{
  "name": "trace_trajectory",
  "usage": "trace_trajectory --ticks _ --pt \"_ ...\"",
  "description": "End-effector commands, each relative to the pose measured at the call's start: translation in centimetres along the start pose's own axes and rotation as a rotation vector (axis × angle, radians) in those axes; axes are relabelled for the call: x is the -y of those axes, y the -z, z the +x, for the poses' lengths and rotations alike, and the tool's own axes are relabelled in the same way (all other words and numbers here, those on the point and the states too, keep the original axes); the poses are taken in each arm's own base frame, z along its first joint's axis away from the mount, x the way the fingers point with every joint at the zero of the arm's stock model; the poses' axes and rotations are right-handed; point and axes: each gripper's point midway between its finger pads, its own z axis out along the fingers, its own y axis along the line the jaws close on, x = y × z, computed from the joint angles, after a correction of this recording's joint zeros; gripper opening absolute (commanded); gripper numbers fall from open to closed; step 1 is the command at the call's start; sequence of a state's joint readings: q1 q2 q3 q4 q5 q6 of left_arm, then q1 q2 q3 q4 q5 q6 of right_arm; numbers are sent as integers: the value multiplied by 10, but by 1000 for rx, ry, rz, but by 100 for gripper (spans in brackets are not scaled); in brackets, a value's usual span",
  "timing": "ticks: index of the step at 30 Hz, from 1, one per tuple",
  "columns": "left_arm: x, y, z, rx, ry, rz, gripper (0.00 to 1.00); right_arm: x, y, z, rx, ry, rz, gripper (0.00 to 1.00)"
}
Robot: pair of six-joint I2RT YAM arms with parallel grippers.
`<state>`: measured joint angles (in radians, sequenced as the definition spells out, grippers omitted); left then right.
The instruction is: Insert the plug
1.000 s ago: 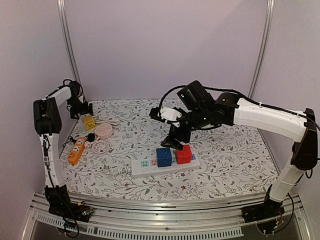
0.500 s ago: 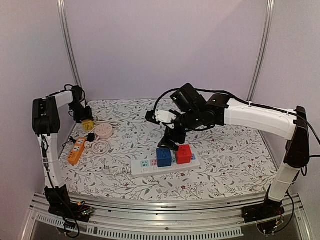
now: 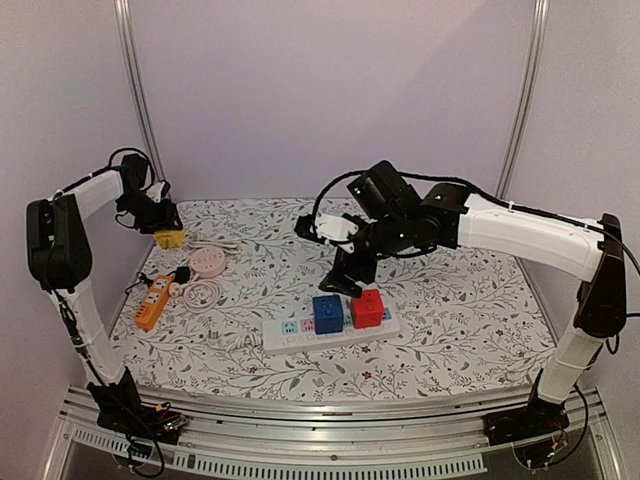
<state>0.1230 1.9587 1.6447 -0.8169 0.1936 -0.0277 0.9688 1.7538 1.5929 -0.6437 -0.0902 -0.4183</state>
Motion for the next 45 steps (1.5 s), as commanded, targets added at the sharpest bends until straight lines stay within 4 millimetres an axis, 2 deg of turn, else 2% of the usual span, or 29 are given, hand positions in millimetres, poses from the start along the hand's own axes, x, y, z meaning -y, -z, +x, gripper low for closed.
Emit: trace_trajectory --ticks 1,4,5,9,11,15,19,22,24,27,32,36,38,45 --pt "80 83 6 119 -322 249 0 3 44 -20 114 40 8 99" --pt "124 130 35 138 -512 364 0 -8 63 -29 187 112 -28 99" --pt "145 149 48 154 -603 416 0 -13 67 -32 213 143 -43 99" --pt "214 217 114 242 -889 631 0 -37 91 -42 383 334 -86 99" --pt "238 245 144 217 -940 761 0 -48 106 -52 491 479 -59 99" --pt "269 275 189 126 -987 952 0 -76 131 -71 612 764 -9 99" --pt "290 300 244 55 -1144 1107 0 -100 137 -97 684 929 15 99" --pt "295 306 256 10 -1152 1182 0 -120 138 -118 722 1064 55 99" --pt "299 307 263 -17 -1174 1209 0 -133 130 -127 726 1139 60 99" --pt "306 309 273 -48 -1220 1234 0 -137 124 -140 727 1216 79 99" --pt "310 311 287 -88 -1272 1257 0 -150 108 -140 685 1293 -29 99" --pt "311 312 294 -102 -1301 1270 0 -154 76 -136 602 1357 -38 99" --pt "312 313 295 -100 -1306 1279 0 -156 67 -137 596 1368 -47 99" --pt "316 310 294 -108 -1317 1273 0 -161 53 -148 601 1372 -34 99"
